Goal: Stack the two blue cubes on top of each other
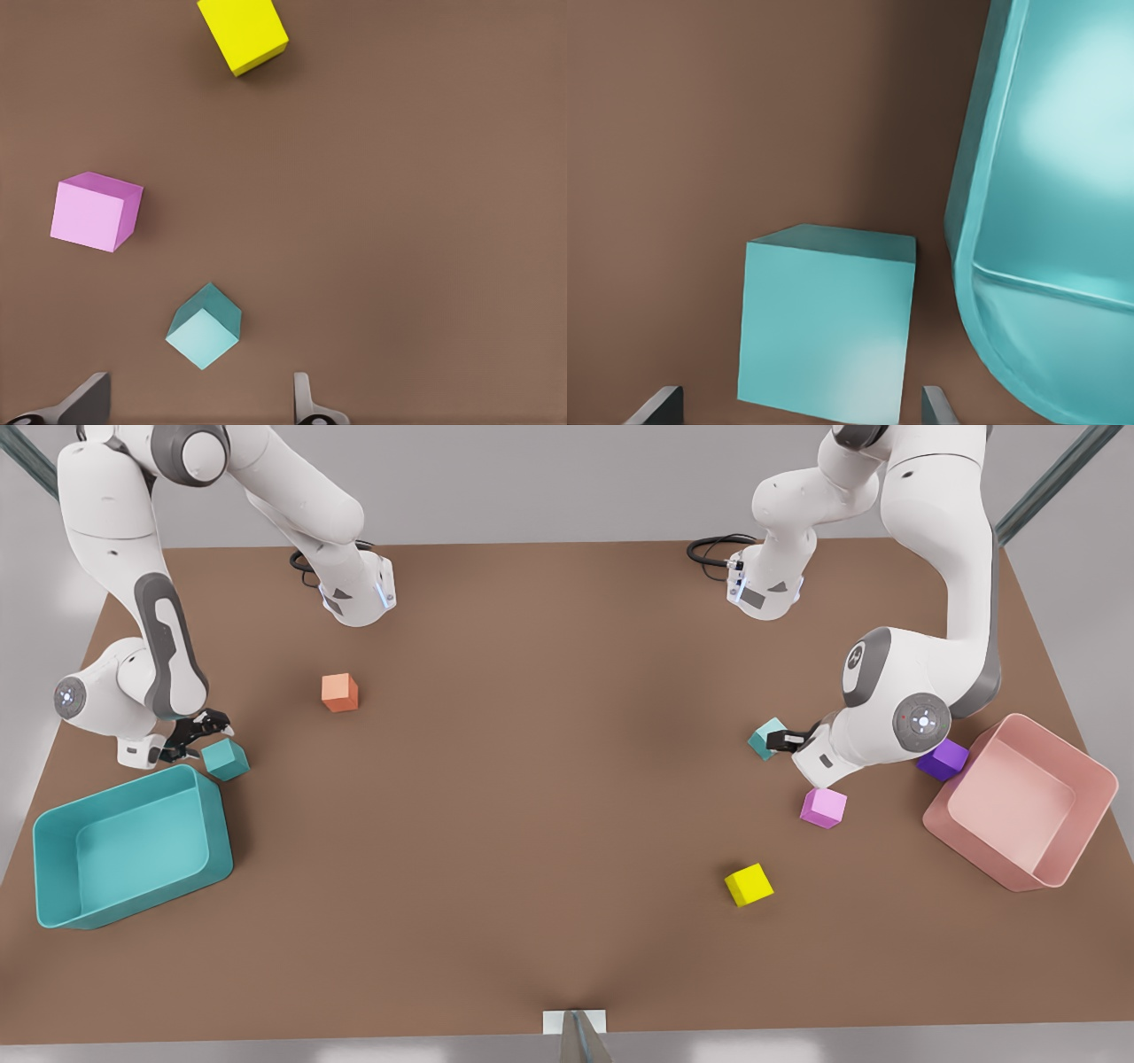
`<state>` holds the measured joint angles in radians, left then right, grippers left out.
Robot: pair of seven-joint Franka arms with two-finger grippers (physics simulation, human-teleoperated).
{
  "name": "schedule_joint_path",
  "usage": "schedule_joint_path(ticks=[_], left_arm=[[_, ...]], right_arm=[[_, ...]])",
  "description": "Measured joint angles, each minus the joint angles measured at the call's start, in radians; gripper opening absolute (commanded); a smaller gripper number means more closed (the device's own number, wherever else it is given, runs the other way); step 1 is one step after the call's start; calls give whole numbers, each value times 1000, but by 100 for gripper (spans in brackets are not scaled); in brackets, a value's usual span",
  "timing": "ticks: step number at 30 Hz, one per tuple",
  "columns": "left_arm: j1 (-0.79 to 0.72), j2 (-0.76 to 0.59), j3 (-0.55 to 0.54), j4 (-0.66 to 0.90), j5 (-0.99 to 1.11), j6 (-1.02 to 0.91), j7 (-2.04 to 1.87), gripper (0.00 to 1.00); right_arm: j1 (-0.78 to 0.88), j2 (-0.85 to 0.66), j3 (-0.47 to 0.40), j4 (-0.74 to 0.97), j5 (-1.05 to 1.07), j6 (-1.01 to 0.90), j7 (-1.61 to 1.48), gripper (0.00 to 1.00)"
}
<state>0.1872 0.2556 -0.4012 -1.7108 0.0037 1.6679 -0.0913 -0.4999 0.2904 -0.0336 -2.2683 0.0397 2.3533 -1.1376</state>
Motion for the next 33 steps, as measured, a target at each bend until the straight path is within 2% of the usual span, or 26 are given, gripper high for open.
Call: schedule_joint_path(ticks=[22, 23, 26, 27, 29, 33], left_arm=[[-2, 0, 0, 0, 0, -1, -1, 100], [-3, 0, 0, 0, 0, -1, -2, 100], [-3, 0, 0, 0, 0, -1, -5, 100], [-3, 0, 0, 0, 0, -1, -5, 100], [-3, 0, 0, 0, 0, -1, -7, 100], [-3, 1, 0, 0, 0, -1, -9, 100]], right_arm=[[7, 93, 6, 8, 33, 39, -16, 99], [7, 94, 6, 8, 34, 42, -16, 96], [6, 95, 7, 10, 35, 47, -18, 75], [7, 95, 7, 12, 36, 48, -19, 71], [7, 95, 8, 14, 36, 48, -21, 67], [5, 89, 9, 15, 38, 41, -29, 67]])
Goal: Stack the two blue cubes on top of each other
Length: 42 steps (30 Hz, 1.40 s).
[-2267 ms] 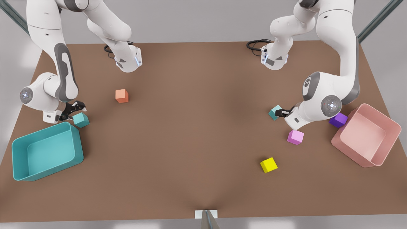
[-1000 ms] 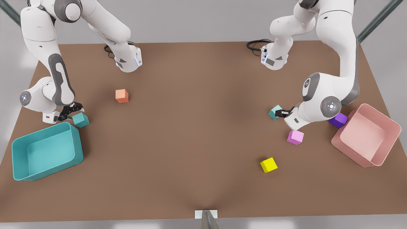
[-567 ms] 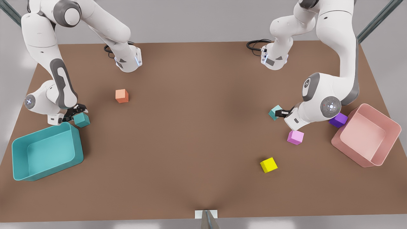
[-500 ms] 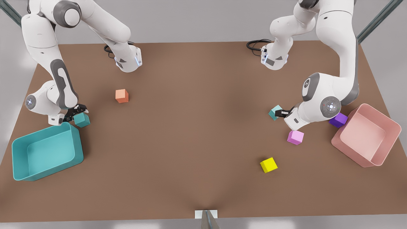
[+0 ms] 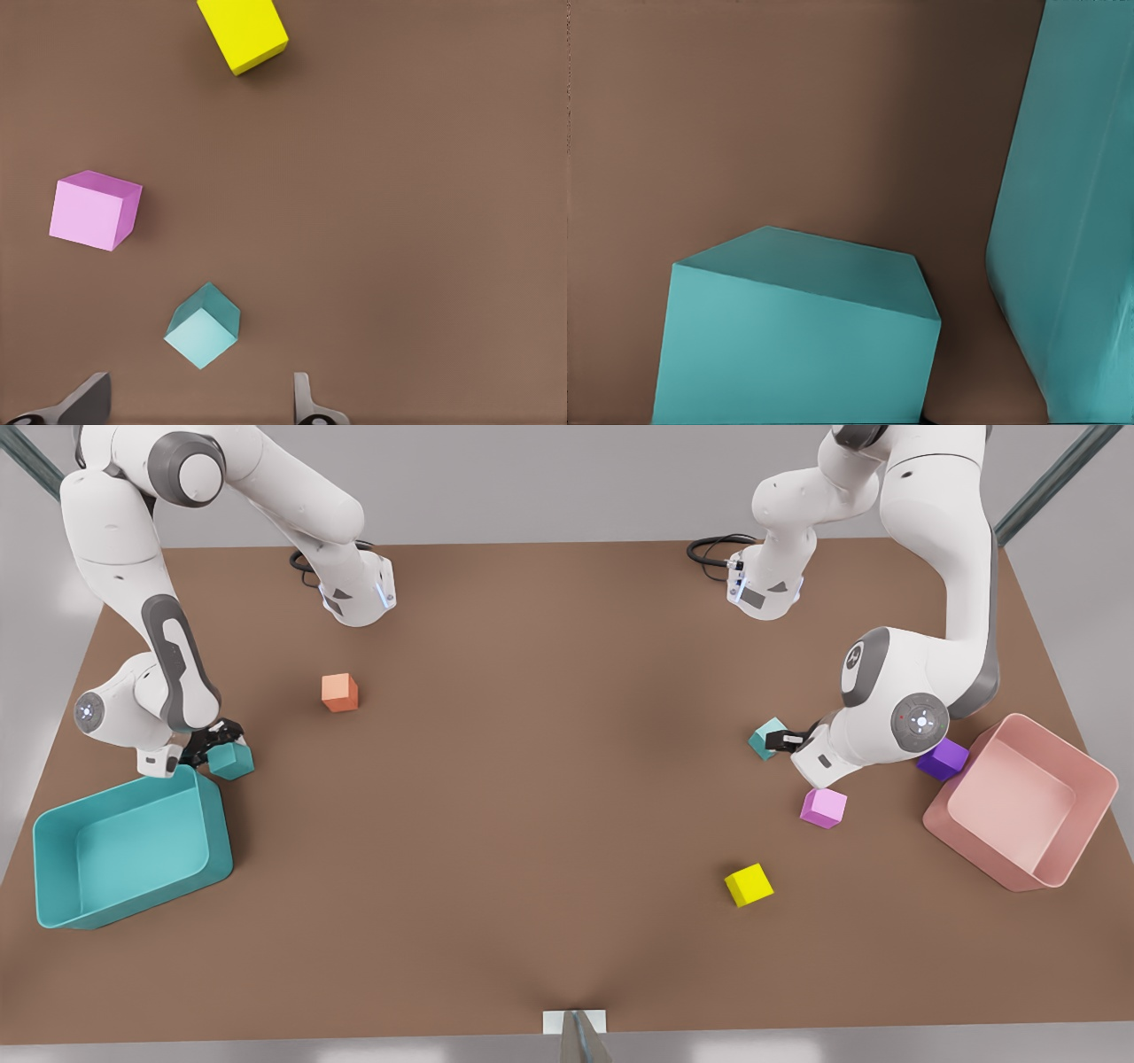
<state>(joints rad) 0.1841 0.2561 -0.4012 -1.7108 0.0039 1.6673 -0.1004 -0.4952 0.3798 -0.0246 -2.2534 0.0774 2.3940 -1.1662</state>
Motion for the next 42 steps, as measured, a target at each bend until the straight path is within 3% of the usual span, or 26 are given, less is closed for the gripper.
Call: schedule_joint_path(ticks=[13, 18, 23, 27, 31, 38, 40, 42], left_arm=[[0, 0, 0, 0, 0, -2, -5, 100], [0, 0, 0, 0, 0, -2, -6, 100], [-1, 0, 0, 0, 0, -2, -7, 100], [-2, 0, 0, 0, 0, -2, -8, 100], [-1, -6, -1, 1, 0, -6, -8, 100], [-5, -5, -45, 85, -1, -106, -69, 100], [-16, -30, -10, -88, -3, -71, -120, 100], [-73, -60, 116, -234, -10, 9, -165, 100]], right_arm=[[2, -66, 2, -21, 28, -143, -37, 67], [44, -109, 40, -33, 97, -244, -46, 67], [232, -202, 43, -23, 183, -325, -46, 67], [522, -230, 41, 47, 252, -345, 8, 67], [860, -80, 41, 263, 286, -293, 143, 68], [1252, 289, 31, 667, 224, -114, 525, 68], [1289, 373, 29, 755, 161, -78, 643, 68], [1313, 458, 24, 825, 89, -42, 759, 68]])
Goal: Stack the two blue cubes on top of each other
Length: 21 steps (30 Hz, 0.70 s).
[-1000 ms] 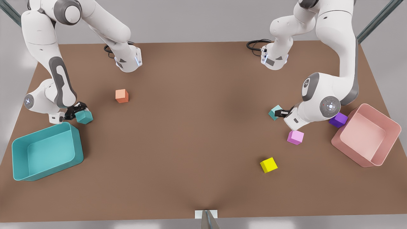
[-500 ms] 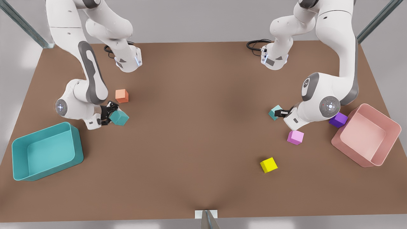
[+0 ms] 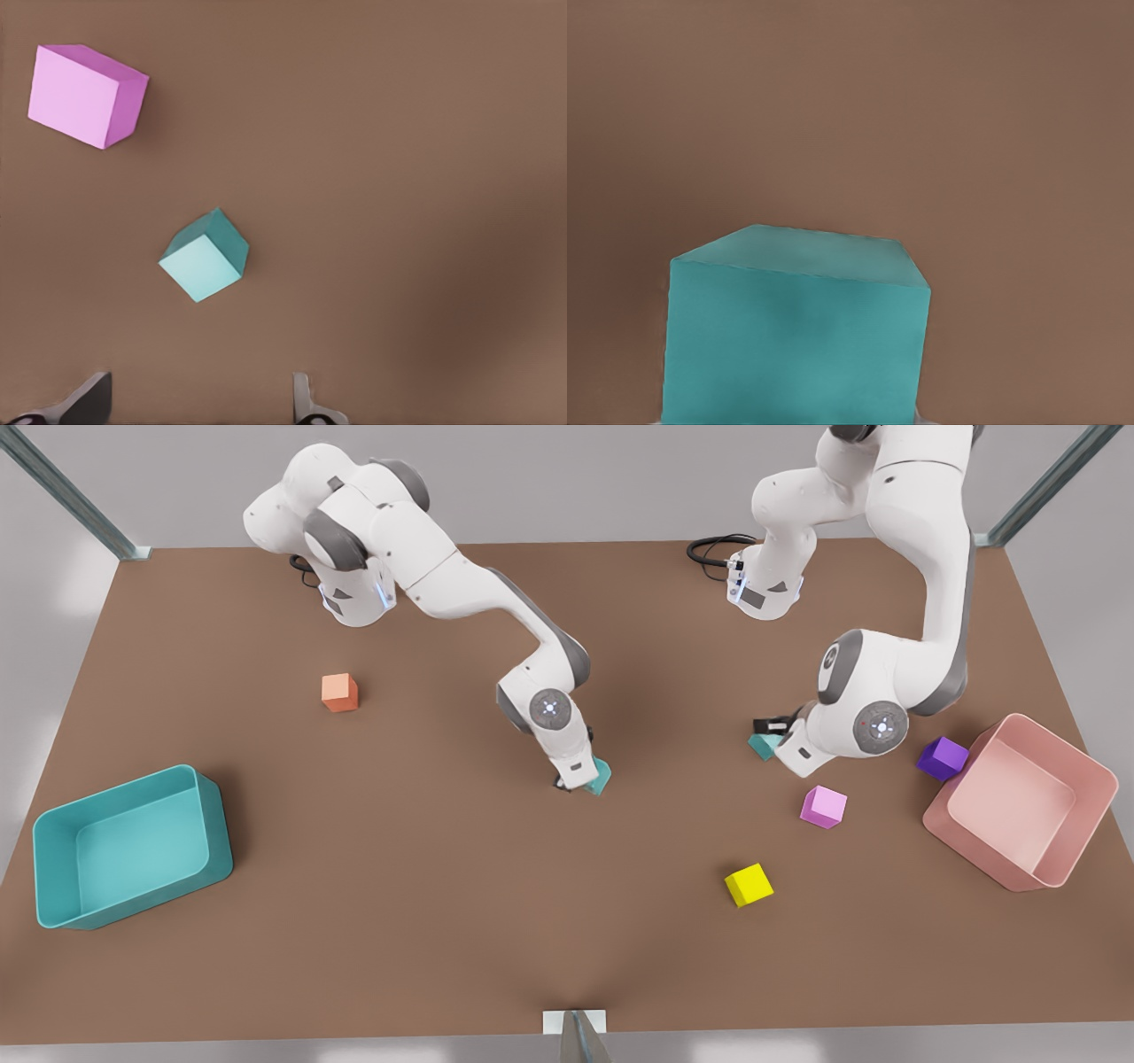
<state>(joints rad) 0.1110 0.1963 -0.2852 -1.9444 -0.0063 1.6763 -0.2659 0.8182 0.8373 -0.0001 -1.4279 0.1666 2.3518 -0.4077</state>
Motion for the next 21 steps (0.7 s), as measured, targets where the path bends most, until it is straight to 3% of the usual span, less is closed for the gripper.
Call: schedule_joint_path(ticks=[2, 3, 10, 17, 21], left_arm=[[-14, -10, 99, -130, -8, 107, -41, 100], [-20, -11, 132, -186, -23, 167, -60, 100], [-68, 21, 169, -345, -131, 513, -166, 100], [-59, 31, 170, -380, -151, 615, -236, 100], [-48, 34, 170, -388, -148, 636, -265, 100]], right_arm=[[35, 56, -33, 38, -42, 35, 104, 73], [43, 68, -41, 45, -57, 50, 153, 100], [50, 77, -49, 56, -98, 107, 431, 100], [23, 18, -47, 59, -97, 108, 617, 100], [-37, -129, -39, 89, -72, 8, 694, 100]])
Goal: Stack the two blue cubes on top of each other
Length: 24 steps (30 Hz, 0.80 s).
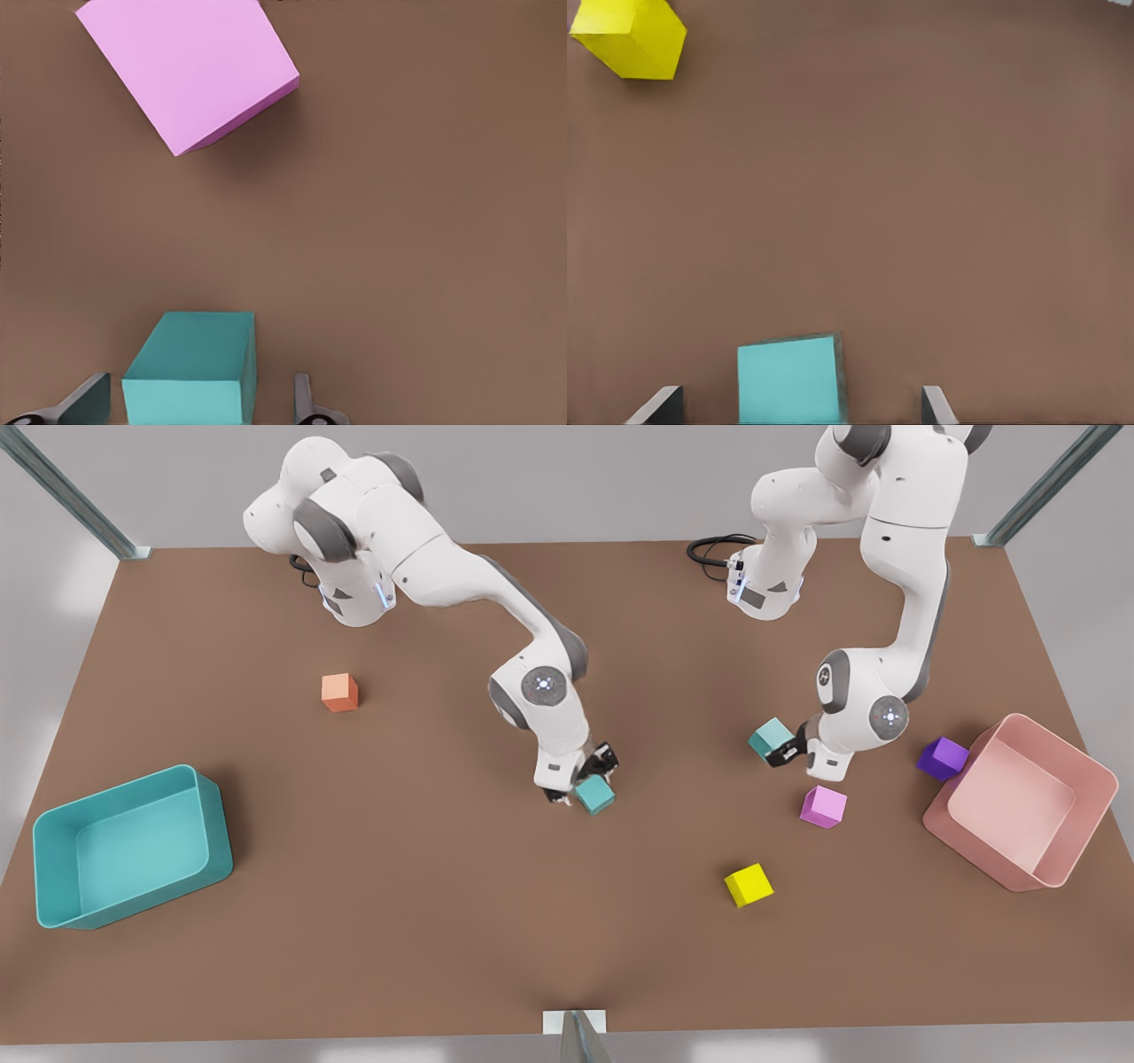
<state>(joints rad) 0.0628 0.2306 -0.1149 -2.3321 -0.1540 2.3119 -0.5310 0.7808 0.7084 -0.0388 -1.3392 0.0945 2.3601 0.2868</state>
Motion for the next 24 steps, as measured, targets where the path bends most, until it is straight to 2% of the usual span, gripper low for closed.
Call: schedule_joint_path(ticks=[3, 6, 8, 10, 11, 13, 24], left_arm=[[13, 7, 0, -10, 26, 9, -18, 100], [16, 2, 0, -27, 38, 15, -34, 100], [11, -2, -1, -36, 39, 19, -43, 100], [5, -3, -1, -39, 36, 22, -51, 100], [4, -3, -1, -39, 34, 23, -55, 100], [2, -1, -2, -40, 32, 25, -62, 100], [-29, 78, -2, -42, 31, 49, -87, 100]], right_arm=[[-150, -111, -5, 52, 45, -220, 42, 100], [-463, -110, -12, 59, 0, -476, 2, 100], [-560, -122, -61, 77, -78, -598, -68, 100], [-602, -361, -81, -25, -132, -698, -137, 100], [-617, -471, -53, -67, -163, -739, -170, 100], [-608, -571, -21, -114, -202, -803, -227, 100], [-619, -541, -14, -140, -200, -947, -374, 100]])
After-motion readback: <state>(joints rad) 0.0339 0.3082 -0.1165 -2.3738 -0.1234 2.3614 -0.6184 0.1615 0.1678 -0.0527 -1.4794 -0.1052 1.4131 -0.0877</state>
